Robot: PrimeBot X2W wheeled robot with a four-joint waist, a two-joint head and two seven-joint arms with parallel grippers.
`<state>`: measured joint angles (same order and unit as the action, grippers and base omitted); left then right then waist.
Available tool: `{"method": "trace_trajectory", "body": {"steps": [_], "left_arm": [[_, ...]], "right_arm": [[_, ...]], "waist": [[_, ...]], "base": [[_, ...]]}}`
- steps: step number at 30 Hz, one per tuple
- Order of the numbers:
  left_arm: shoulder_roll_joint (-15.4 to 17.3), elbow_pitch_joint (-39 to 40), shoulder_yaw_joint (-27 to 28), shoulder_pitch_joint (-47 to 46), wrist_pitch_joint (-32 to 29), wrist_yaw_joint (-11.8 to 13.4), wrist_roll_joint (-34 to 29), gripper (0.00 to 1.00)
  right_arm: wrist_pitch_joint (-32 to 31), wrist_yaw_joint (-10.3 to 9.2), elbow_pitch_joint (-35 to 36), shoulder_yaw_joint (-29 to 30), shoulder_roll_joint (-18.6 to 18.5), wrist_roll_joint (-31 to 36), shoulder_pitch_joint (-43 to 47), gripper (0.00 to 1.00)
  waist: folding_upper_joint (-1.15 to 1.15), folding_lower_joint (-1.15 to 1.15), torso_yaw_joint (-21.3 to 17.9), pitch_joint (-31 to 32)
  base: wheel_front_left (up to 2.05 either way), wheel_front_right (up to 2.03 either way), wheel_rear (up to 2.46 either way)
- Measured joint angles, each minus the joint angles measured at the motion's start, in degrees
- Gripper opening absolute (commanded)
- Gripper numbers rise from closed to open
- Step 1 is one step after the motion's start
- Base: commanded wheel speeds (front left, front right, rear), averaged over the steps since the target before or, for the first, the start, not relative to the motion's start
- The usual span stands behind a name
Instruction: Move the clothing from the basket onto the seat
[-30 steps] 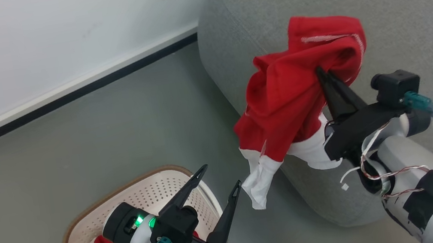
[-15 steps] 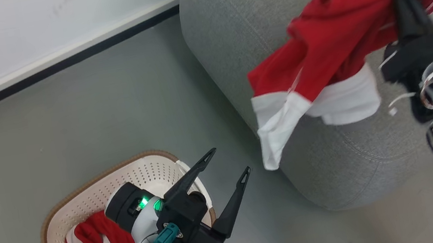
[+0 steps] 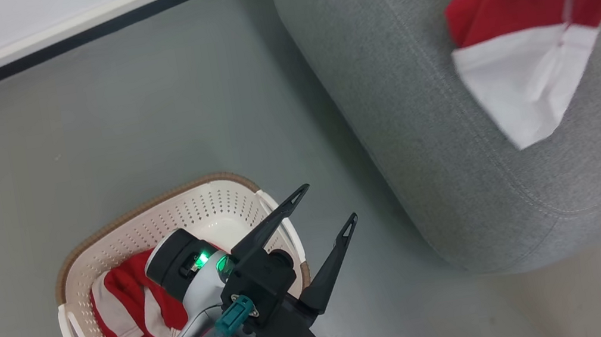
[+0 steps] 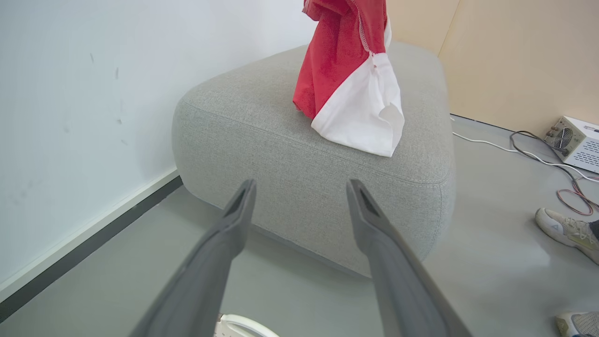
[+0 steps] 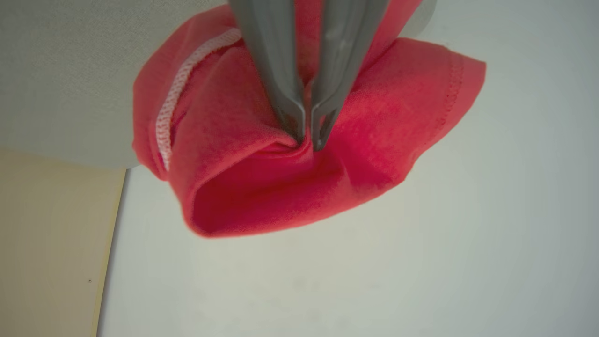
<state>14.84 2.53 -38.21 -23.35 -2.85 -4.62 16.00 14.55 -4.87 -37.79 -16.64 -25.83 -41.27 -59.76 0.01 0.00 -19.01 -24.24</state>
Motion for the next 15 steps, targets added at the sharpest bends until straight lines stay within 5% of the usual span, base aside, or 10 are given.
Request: {"method": "trace_trajectory", "body": {"steps": [9,15], "left_arm": [[1.03,0.74,-0.10,-0.83,-0.16,-0.49,-0.05,1.00],[1.82,1.64,0.09,-1.08,-0.58,-0.51,-0.64,1.00]], "right_arm": [[0.04,-0.75,-1.58,3.53,-5.55,0.75,-4.54,0.00],[0.15,-0.76,-2.38,3.32,-5.55,1.49,-5.96,0.00]], "waist": [[-0.01,0.00,1.60,-3.03],[-0.01,0.01,2.40,-5.43]], "base": [[0.00,0.00,0.00],[0.00,0.00,0.00]]}}
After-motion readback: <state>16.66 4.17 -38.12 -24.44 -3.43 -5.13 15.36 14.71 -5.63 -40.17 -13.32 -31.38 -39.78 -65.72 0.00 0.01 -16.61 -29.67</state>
